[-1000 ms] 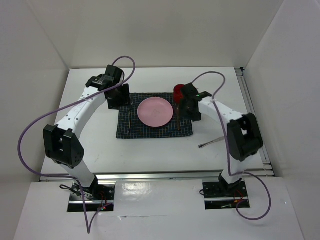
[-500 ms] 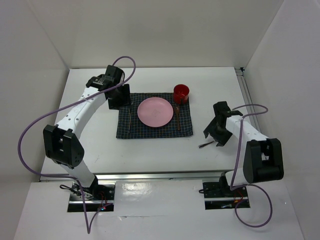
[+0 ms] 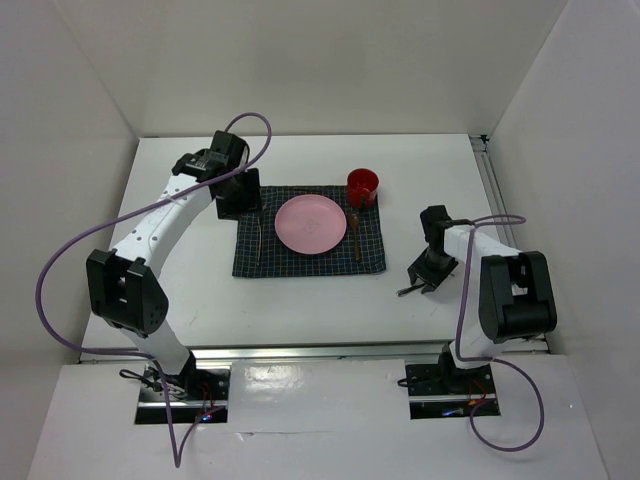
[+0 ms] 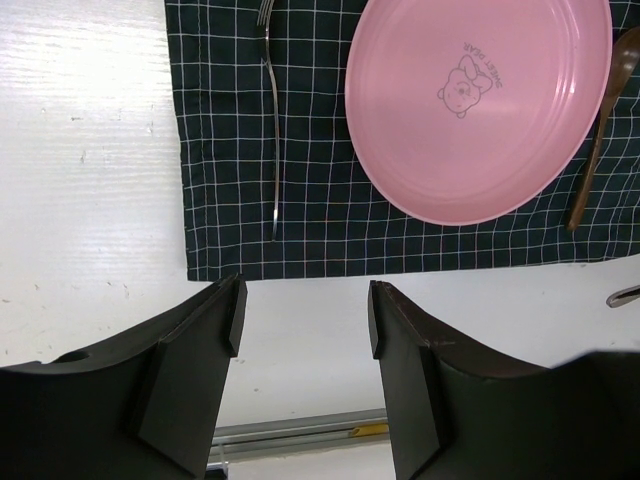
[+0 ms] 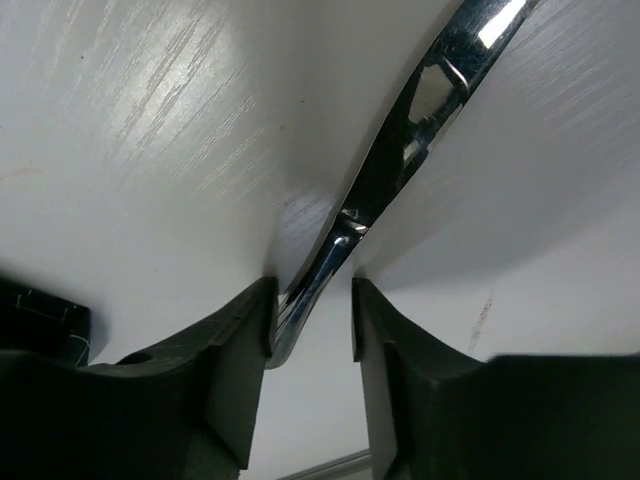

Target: Set the dinner table for one person

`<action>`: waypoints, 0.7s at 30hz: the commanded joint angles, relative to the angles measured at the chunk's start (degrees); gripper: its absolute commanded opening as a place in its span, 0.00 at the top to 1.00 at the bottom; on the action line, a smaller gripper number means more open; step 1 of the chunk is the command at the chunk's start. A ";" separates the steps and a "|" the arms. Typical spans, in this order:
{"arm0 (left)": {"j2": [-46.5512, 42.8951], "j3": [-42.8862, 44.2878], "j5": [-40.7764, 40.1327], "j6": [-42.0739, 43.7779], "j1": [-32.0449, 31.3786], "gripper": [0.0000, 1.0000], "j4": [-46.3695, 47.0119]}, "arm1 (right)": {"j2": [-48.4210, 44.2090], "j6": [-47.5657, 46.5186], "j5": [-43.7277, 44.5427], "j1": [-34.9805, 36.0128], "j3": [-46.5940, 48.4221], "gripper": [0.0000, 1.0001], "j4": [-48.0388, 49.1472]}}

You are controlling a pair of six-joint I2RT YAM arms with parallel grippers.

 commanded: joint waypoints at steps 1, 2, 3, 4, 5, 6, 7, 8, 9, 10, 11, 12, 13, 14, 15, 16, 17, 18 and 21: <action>-1.28 -0.71 0.77 0.20 0.36 0.32 0.46 | 2.29 1.70 0.95 -0.29 -1.62 0.56 4.75; -1.28 -0.71 0.77 0.20 0.36 0.32 0.46 | 2.98 1.18 0.95 -0.29 -1.62 0.59 5.37; -1.28 -0.71 0.77 0.20 0.36 0.32 0.46 | 2.99 0.48 0.95 -0.29 -2.15 0.61 6.59; -1.28 -0.71 0.77 0.20 0.36 0.32 0.46 | 3.77 -0.05 0.42 -0.29 -2.15 0.68 7.21; -1.28 -0.71 0.77 0.20 0.36 0.32 0.46 | 4.56 -0.06 0.42 -0.29 -2.15 0.72 7.74; -1.28 -0.71 0.77 0.20 0.36 0.32 0.46 | 5.35 -1.62 0.42 -0.29 -2.15 0.75 8.27; -1.28 -0.71 0.77 0.20 0.36 0.32 0.46 | 5.36 -2.25 0.42 -0.29 -1.63 0.78 9.05; -1.28 -0.71 0.77 0.20 0.36 0.32 0.46 | 5.97 -3.12 -0.28 -0.29 -1.62 0.82 9.06; -1.28 -0.71 0.77 0.20 0.36 0.32 0.46 | 5.98 -3.92 -0.28 -0.29 -0.84 0.85 9.06; -1.28 -0.71 0.77 0.20 0.36 0.32 0.46 | 5.98 -4.53 -0.28 -0.29 -0.83 0.88 9.58; -1.81 -0.71 0.77 0.20 0.36 0.32 0.46 | 5.98 -5.67 -0.28 -0.29 -0.31 0.92 9.59; -1.81 -0.71 0.77 0.20 0.36 0.32 0.46 | 5.02 -6.73 -0.28 -0.29 -0.31 0.95 9.59; -1.81 -1.24 0.25 0.20 0.36 0.32 0.46 | 3.53 -7.61 -0.28 -0.29 -0.31 0.97 10.29; -1.81 -1.24 0.24 0.20 0.36 0.32 0.46 | 2.65 -8.40 -0.28 -0.29 -0.31 0.99 10.29; -1.81 -1.24 0.24 0.20 0.36 0.32 0.46 | 1.85 -9.36 -0.28 -0.29 0.48 1.00 10.29; -1.81 -1.76 0.24 0.20 0.36 0.32 0.46 | 0.37 -11.81 -0.98 -0.29 1.01 1.00 9.60; -1.81 -1.77 0.24 0.20 0.36 0.32 0.46 | -0.26 -13.23 -0.99 -0.29 2.49 1.00 8.98; -1.81 -1.77 0.24 0.20 0.36 0.32 0.46 | -0.26 -14.72 -2.47 -0.29 3.55 1.00 8.28; -1.81 -1.77 0.24 0.20 0.36 0.32 0.46 | -0.26 -19.73 -3.27 0.24 8.65 1.00 3.71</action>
